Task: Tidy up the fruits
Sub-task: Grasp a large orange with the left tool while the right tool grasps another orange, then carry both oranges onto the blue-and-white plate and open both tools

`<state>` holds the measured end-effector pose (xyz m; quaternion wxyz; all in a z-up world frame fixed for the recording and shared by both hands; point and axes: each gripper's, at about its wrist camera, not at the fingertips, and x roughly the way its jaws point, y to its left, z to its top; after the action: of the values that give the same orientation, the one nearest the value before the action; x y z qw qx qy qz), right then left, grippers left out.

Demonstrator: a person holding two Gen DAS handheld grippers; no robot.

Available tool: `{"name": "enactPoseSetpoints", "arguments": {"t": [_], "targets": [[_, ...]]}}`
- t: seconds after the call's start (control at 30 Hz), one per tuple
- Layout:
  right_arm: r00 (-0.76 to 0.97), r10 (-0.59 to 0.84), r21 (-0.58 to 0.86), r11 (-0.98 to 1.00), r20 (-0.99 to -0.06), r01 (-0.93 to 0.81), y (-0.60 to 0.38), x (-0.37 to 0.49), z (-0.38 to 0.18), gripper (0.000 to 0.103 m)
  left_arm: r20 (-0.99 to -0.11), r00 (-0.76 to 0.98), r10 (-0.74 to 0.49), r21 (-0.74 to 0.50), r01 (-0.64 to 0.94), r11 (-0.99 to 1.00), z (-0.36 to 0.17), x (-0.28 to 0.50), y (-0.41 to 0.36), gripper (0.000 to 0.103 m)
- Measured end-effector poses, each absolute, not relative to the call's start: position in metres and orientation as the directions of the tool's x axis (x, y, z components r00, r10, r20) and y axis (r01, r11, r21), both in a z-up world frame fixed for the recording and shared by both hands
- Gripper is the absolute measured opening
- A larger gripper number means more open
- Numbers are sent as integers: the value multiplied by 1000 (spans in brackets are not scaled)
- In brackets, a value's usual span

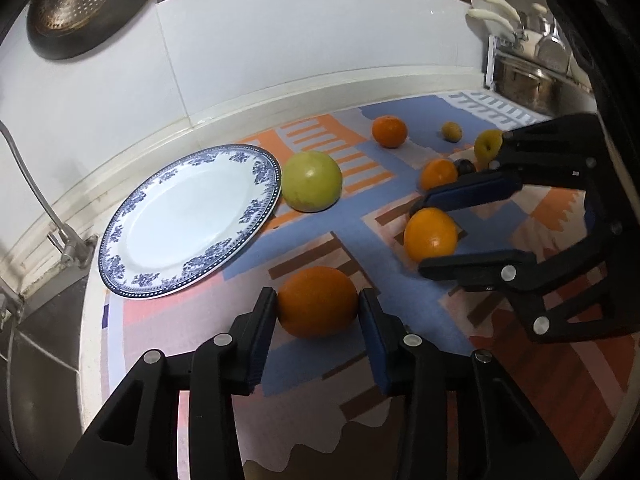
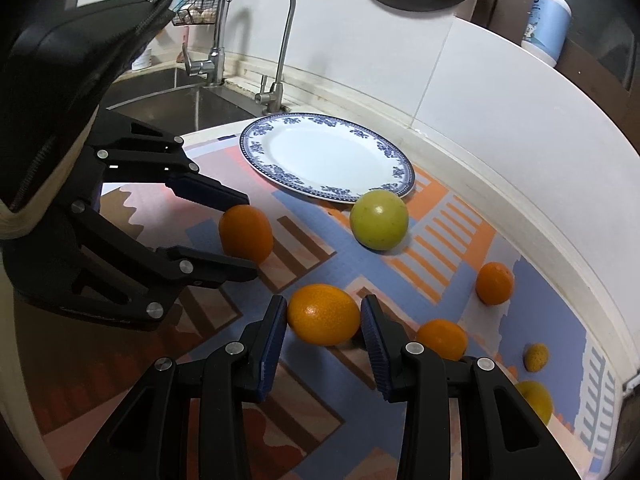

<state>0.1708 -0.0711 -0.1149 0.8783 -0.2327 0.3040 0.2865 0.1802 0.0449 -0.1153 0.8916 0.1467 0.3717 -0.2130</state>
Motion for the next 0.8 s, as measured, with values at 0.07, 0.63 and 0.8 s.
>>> {"name": "enactPoseSetpoints", "arguments": {"t": [0.07,0.63,0.8], "targets": [[654,360,-231,734,-665,-639,-71,170,-114,39,-727,629,-276,84,481,873,-113,180,46,41],[700,403,-152,795,-590,-587,-58,165,-78,39,-676,707,-210,40,320,947,-70,171,85,41],[703,421,-69,830,-573,-554,-52,177,-69,39,-663,726,-183,30,270,962,-61,181,103,41]]}}
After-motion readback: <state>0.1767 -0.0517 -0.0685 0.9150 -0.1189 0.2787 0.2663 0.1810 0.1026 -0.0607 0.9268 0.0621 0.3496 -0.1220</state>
